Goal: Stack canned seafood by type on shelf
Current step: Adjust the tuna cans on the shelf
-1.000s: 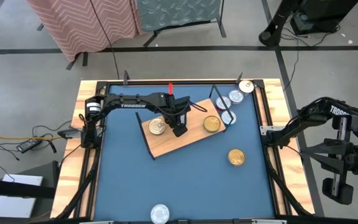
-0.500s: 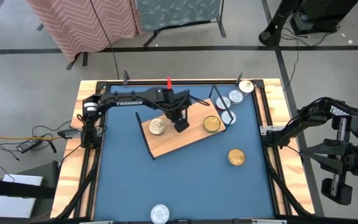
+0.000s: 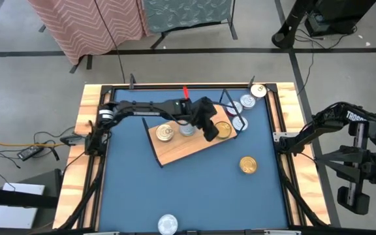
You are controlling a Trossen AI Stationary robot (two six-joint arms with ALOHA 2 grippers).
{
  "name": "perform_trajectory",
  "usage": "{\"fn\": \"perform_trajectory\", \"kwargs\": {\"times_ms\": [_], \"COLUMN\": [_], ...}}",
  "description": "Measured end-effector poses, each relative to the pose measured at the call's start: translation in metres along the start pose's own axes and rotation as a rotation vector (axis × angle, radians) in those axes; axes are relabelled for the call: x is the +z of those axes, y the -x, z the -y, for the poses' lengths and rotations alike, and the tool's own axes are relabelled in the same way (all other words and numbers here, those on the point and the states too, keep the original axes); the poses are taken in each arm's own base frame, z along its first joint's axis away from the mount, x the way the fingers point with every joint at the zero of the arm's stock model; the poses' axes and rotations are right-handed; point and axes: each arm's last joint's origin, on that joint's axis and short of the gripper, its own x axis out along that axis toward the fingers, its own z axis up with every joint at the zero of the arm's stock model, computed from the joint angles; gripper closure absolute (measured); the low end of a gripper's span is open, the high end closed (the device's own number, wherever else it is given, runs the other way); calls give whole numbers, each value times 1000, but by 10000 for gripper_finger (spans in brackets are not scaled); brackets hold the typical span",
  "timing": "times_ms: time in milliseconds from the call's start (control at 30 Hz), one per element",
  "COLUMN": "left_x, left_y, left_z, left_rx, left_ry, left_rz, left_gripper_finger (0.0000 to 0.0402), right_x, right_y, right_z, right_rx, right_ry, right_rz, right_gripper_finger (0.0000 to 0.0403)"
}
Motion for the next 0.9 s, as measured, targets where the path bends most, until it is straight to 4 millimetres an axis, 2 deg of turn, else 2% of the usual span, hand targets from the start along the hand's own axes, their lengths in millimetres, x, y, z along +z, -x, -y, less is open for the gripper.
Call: {"fn": "perform_trajectory", "kwargs": {"times_ms": [67,167,400,667,900], "left_x": [-6,-7,1,-10,-18], "left_y": [-16,-28,-37,-59,-58], "left_z": [-1,-1,-5,-15,-18], "left_rx": [-7,-37,-73,-59,-28], "left_ry": [10,14,31,45,53], "left_rz": [-15,14,98,53,-46], "left_gripper_finger": [399,399,399,399,399], "right_x": [0,0,1,2,2], "right_y": [0,0,0,0,0], "right_z": [0,0,4,5,5], "right_rx": [1,1,0,1,1], "right_ry": [-4,0,0,10,5], "right_rz": [0,0,0,0,0], "right_gripper_finger": [398,398,398,398,398]}}
